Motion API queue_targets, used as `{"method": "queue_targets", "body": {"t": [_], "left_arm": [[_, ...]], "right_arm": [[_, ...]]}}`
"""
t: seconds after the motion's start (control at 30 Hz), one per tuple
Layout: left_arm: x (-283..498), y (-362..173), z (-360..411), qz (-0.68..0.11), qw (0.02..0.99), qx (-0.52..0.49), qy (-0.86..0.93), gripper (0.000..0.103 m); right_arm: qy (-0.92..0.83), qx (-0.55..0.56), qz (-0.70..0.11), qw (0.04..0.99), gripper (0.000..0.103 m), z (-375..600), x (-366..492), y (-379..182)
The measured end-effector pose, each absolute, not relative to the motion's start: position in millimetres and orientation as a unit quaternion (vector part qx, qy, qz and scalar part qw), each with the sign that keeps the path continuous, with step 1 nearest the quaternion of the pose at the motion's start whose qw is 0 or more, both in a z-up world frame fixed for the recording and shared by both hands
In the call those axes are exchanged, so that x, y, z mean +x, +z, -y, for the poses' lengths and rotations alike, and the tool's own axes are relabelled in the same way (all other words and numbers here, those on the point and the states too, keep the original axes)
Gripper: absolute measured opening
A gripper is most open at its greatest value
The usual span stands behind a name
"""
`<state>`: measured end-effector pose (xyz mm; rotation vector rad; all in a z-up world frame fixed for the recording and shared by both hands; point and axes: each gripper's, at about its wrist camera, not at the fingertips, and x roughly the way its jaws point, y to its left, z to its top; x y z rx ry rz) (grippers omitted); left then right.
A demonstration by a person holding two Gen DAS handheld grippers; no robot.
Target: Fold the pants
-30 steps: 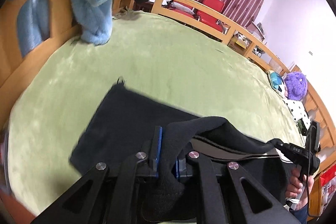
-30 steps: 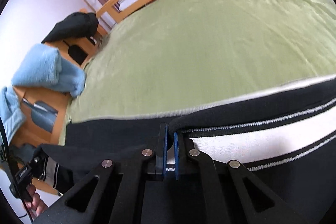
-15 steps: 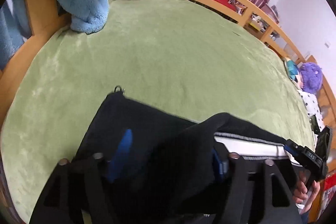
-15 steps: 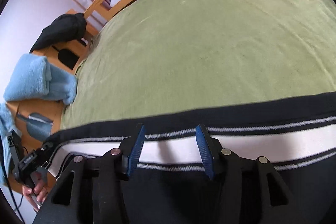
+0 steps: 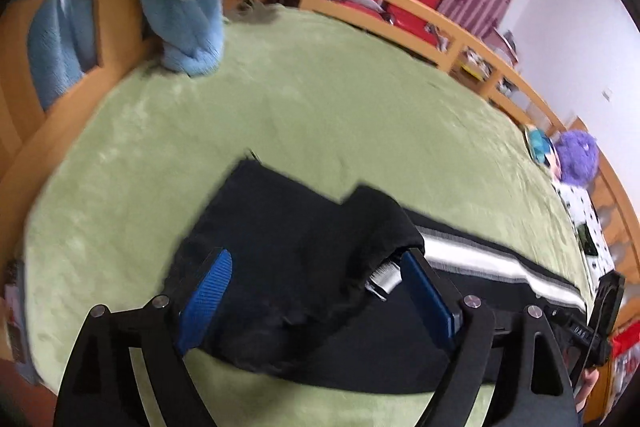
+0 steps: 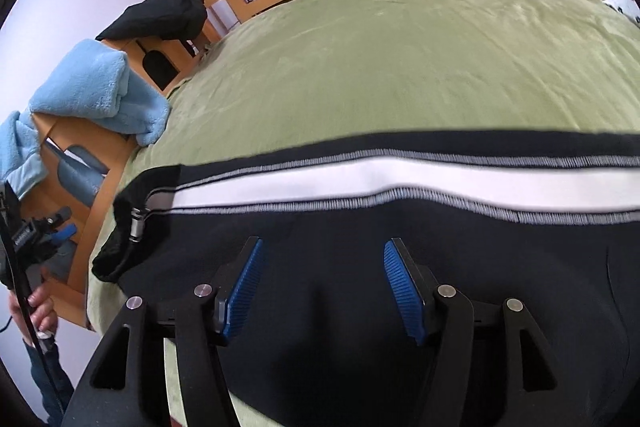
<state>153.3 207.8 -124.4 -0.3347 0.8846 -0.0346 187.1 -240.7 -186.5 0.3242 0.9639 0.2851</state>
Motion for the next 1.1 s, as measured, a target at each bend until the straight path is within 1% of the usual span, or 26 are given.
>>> {"method": "queue_targets", "body": {"t": [0.2,0.37,0.47,0.53,0.57,0.6,0.63,0.67,0.7,0.83,0.87,0.93,0.97,1.0,1.03,1.1], "left_arm": [[150.5,-166.1,-161.6,-0.452,0.882,-0.124,-0.049,0.086],[174.3,-191.2,-119.0,-0.436,0.9,-0.023,-0.012,0.086],[188.6,-212.0,-101.3,-0.459,0.888,0.021,0.012,0.086],[192.0,-222.6,-92.5,-0.46,0.886,0.057,0.031,0.084],[192.6,-223.3,-93.1,-0.456,0.887,0.064,0.041,0.07],[193.5,-220.5,-97.7,-0.452,0.889,0.061,0.051,0.05],[193.1,-215.8,-103.4,-0.45,0.89,0.049,0.049,0.042],[192.9,-207.2,-113.4,-0.444,0.894,0.027,0.049,0.03],[192.2,-195.6,-126.1,-0.431,0.901,0.001,0.053,0.026],[206.6,-154.5,-195.8,-0.399,0.907,-0.085,0.103,0.026],[213.2,-149.2,-211.8,-0.4,0.904,-0.1,0.114,0.031],[219.1,-139.0,-233.2,-0.398,0.898,-0.108,0.153,0.036],[222.7,-132.7,-240.5,-0.396,0.895,-0.102,0.178,0.049],[218.9,-123.9,-246.6,-0.388,0.896,-0.099,0.191,0.07],[211.0,-117.2,-250.8,-0.374,0.902,-0.107,0.189,0.076],[193.9,-106.9,-254.5,-0.349,0.915,-0.137,0.152,0.078]], "right_arm": [[0.119,0.16,-0.467,0.862,0.061,256.6,158.9,-192.0],[0.103,0.168,-0.474,0.858,0.061,266.7,146.8,-198.7],[0.093,0.17,-0.479,0.856,0.061,271.1,144.0,-202.7],[0.087,0.162,-0.483,0.856,0.061,273.8,143.8,-204.5],[0.081,0.157,-0.485,0.856,0.061,275.5,144.0,-205.6],[0.076,0.154,-0.487,0.856,0.061,277.0,144.6,-206.4],[0.074,0.155,-0.49,0.854,0.061,279.4,145.7,-207.9],[0.073,0.157,-0.493,0.853,0.061,281.2,146.6,-208.9],[0.072,0.159,-0.495,0.851,0.061,282.5,147.1,-209.6],[0.07,0.154,-0.493,0.853,0.061,286.5,149.7,-208.8],[0.071,0.155,-0.493,0.853,0.061,286.0,150.4,-208.6],[0.071,0.158,-0.493,0.853,0.061,286.1,151.6,-209.9],[0.07,0.158,-0.494,0.852,0.061,286.3,152.1,-210.8],[0.069,0.157,-0.495,0.852,0.061,286.1,151.9,-211.9],[0.068,0.155,-0.496,0.852,0.061,285.7,150.7,-212.4],[0.065,0.151,-0.495,0.853,0.061,285.5,147.5,-212.0]]}}
